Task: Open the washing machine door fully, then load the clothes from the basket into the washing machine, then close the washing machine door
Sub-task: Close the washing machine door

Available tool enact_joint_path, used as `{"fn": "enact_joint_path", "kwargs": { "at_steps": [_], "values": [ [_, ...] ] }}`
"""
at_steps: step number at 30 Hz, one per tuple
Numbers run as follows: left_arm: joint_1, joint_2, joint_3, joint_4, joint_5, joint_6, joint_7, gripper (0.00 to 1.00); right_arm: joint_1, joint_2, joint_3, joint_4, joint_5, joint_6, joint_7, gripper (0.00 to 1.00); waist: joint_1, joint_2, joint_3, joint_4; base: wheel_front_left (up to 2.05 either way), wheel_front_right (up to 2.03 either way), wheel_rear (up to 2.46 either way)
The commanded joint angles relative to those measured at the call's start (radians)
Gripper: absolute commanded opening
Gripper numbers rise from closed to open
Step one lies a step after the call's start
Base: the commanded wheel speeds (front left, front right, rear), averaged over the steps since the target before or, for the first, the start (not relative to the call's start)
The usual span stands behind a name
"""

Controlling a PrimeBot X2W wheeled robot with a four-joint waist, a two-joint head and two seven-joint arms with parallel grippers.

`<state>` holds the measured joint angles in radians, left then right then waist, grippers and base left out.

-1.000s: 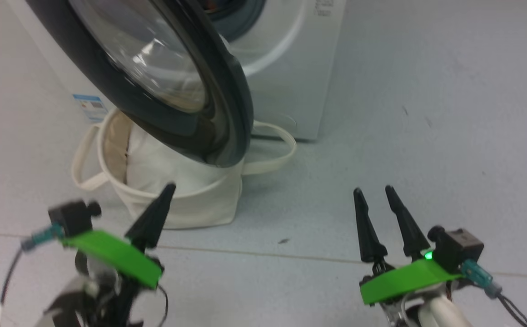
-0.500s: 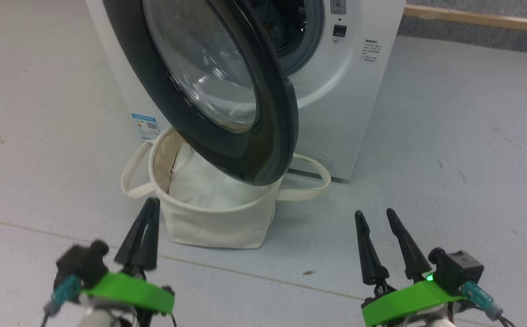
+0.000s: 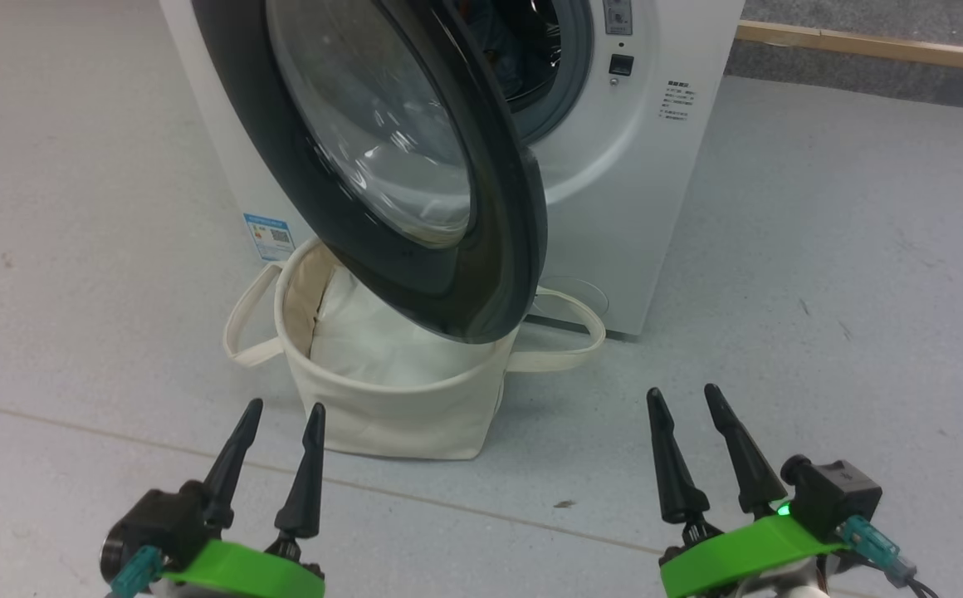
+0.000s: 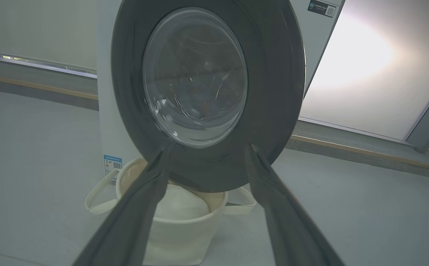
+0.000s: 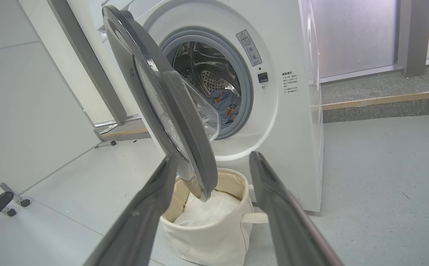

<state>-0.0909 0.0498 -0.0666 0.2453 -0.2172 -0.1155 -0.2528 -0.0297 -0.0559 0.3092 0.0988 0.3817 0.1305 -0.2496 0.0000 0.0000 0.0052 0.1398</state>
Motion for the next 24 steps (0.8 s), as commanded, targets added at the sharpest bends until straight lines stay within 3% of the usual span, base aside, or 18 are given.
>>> {"fn": "enact_joint_path", "kwargs": {
  "at_steps": [1, 11, 24],
  "values": [
    [-0.033, 0.002, 0.041, -0.031, 0.014, -0.004, -0.009, 1.0, -0.013, 0.006, 0.023, -0.037, 0.0, 0.0, -0.012, 1.0, 0.0, 0.0, 0.002, 0.005, 0.0, 0.0, 0.0],
    [-0.037, 0.001, 0.006, -0.023, -0.024, -0.006, -0.009, 1.0, -0.034, 0.006, 0.021, -0.083, -0.002, 0.0, -0.012, 1.0, 0.0, 0.0, 0.02, 0.054, 0.0, 0.0, 0.0],
    [-0.08, 0.001, -0.055, -0.032, -0.058, 0.005, -0.009, 1.0, -0.192, 0.006, 0.174, -0.036, -0.101, 0.0, -0.012, 1.0, 0.0, 0.0, 0.081, 0.164, 0.0, 0.0, 0.0]
  ]
}}
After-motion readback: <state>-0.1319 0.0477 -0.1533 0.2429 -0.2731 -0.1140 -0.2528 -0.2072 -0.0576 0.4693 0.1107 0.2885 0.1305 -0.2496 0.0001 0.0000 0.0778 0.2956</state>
